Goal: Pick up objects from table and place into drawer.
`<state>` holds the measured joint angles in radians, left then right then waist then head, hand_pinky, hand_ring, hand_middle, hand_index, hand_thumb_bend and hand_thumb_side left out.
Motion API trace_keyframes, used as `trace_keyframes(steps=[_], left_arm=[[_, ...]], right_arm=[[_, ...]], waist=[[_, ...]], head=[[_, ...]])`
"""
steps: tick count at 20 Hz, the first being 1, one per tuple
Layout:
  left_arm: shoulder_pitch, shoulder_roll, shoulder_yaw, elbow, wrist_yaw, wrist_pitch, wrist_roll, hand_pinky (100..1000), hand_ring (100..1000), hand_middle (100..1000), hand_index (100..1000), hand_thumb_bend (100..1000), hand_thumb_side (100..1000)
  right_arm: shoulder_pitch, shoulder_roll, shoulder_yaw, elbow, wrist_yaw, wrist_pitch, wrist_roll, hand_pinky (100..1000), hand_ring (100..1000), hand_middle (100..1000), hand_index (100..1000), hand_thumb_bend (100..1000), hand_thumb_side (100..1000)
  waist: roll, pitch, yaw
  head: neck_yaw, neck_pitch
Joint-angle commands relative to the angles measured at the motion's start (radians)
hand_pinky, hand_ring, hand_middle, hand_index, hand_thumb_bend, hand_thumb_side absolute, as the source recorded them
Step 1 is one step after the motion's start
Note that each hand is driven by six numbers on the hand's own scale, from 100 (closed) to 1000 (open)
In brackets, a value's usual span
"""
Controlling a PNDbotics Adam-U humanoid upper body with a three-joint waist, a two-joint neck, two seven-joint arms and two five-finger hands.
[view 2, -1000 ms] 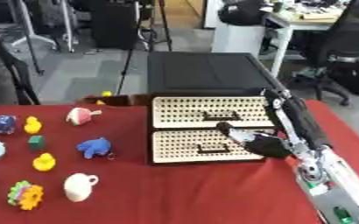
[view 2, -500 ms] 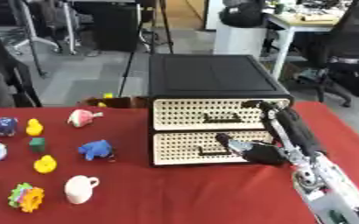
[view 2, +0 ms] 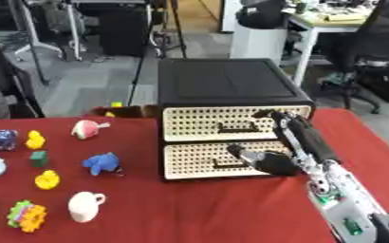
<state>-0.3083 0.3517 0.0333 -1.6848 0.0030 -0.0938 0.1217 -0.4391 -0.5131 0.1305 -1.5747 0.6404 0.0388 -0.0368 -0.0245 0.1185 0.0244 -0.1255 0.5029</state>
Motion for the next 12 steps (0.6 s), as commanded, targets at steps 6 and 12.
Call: trace_keyframes(steps=[6, 12], left_arm=[[-0.015, 0.011, 0.0, -0.013, 0.003, -0.001, -0.004, 737, 792, 872, 874, 1000, 1000], [-0.015, 0.01, -0.001, -0.012, 0.004, -0.001, -0.004, 737, 792, 873, 874, 1000, 1000]], right_arm=[[-0.045, -0.009, 0.015, 0.042, 0.014, -0.019, 0.023, 100, 100, 100, 799, 686, 705], [-0.064, -0.003, 0.025, 0.066, 0.024, -0.029, 0.035, 100, 100, 100, 798, 688, 706]], waist=[[0.007, -0.01, 0.002], [0.009, -0.01, 0.004]], head=[[-0.007, -0.007], [-0.01, -0.006]])
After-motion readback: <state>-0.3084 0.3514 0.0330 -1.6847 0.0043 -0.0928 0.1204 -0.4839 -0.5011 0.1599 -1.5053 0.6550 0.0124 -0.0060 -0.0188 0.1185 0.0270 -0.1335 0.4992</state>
